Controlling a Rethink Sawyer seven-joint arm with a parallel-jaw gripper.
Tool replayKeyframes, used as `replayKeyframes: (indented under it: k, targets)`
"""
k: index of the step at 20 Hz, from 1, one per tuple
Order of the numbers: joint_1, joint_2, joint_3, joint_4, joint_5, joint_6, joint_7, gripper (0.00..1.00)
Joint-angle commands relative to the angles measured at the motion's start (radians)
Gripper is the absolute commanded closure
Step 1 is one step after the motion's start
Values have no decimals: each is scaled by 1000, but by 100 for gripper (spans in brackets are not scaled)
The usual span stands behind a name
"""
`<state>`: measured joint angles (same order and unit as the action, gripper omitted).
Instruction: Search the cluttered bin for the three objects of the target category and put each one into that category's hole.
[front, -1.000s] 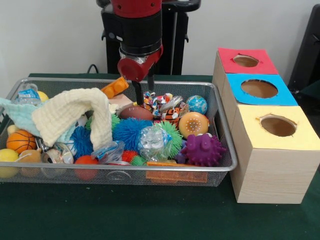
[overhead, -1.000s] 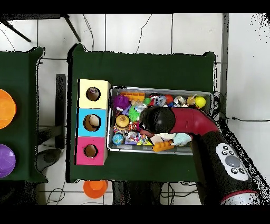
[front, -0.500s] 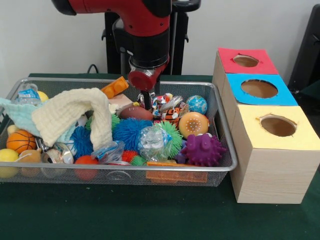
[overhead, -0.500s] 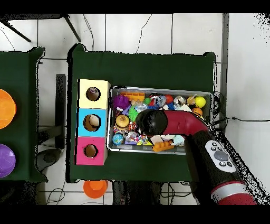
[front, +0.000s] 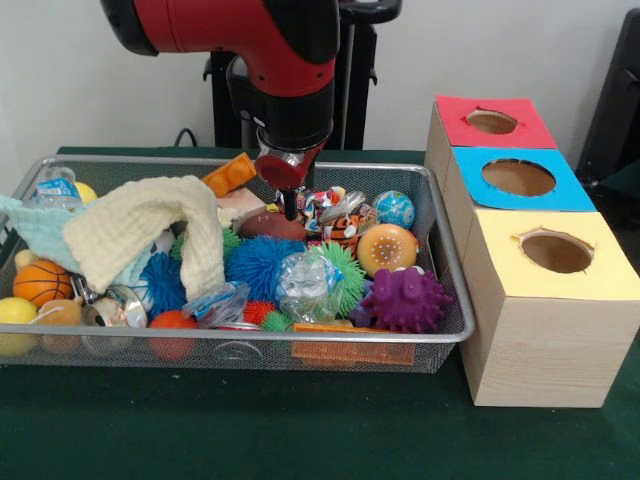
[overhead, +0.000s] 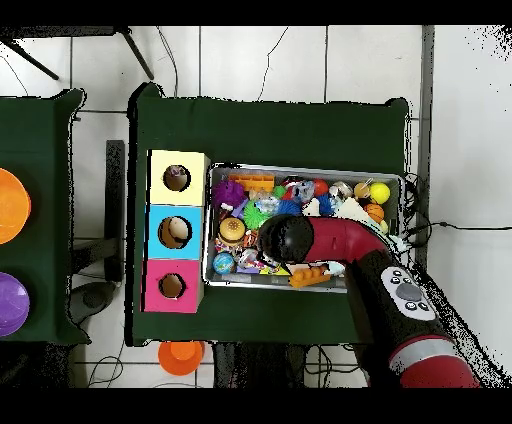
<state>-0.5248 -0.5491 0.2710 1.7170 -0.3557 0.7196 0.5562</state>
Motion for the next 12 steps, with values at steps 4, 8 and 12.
replayKeyframes:
  k: [4, 8, 12]
  targets:
    - [59, 71, -94, -28, -34, 153, 177, 0]
    - [76, 80, -105, -40, -23, 156, 180, 0]
    - [85, 83, -113, -42, -15, 156, 178, 0]
